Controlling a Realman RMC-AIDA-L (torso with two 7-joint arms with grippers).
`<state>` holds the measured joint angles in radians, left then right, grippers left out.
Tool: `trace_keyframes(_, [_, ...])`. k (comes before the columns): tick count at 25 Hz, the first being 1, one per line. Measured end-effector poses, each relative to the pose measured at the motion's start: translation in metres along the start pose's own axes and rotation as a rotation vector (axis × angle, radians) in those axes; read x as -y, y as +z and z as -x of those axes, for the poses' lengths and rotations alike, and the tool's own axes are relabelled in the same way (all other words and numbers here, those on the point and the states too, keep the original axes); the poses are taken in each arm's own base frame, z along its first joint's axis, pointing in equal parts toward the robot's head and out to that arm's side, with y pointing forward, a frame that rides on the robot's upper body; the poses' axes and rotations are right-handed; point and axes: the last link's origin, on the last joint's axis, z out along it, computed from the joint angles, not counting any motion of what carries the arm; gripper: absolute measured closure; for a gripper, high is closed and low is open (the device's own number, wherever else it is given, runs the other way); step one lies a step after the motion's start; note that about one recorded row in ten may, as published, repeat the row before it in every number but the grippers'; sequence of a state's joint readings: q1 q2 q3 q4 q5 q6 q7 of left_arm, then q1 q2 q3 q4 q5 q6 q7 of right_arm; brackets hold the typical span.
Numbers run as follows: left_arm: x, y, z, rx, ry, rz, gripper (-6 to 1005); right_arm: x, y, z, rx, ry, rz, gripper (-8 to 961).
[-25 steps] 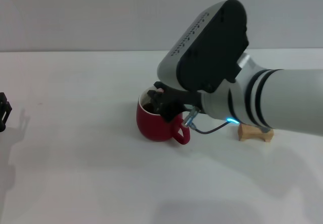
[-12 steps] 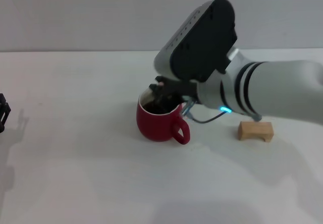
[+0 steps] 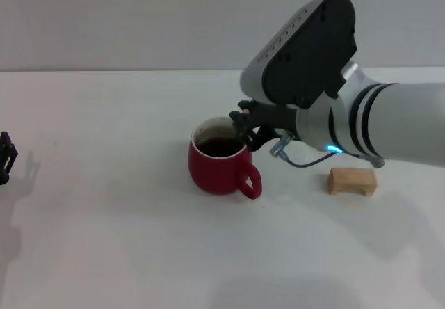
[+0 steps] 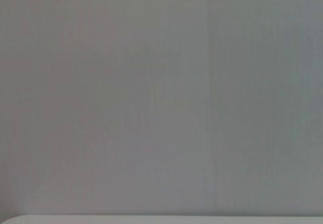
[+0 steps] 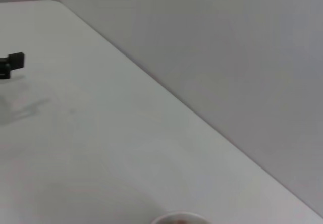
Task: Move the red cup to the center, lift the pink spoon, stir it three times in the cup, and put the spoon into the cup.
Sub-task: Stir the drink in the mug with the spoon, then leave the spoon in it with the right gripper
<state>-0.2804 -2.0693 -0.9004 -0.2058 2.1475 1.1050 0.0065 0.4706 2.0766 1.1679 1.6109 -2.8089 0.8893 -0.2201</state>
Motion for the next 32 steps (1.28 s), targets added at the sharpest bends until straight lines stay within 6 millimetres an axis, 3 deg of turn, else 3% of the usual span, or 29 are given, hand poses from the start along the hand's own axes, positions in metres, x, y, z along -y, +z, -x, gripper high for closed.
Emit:
trace_keyframes(9, [-0.001, 0.003, -0.002, -0.004, 0.001, 0.003, 191, -0.026, 0.003, 0.01, 0.028, -0.031, 0.063, 821])
trace_keyframes(16, [-0.001, 0.003, -0.002, -0.004, 0.0, 0.003, 190, -0.018, 0.018, 0.013, 0.028, -0.043, 0.044, 820])
trace_keyframes(25, [-0.001, 0.003, -0.002, -0.002, 0.0, 0.003, 190, -0.004, 0.011, 0.007, 0.015, -0.022, 0.002, 804])
trace_keyframes(32, [-0.001, 0.004, -0.001, 0.003, 0.0, 0.005, 190, -0.022, 0.005, 0.004, 0.01, -0.044, 0.04, 792])
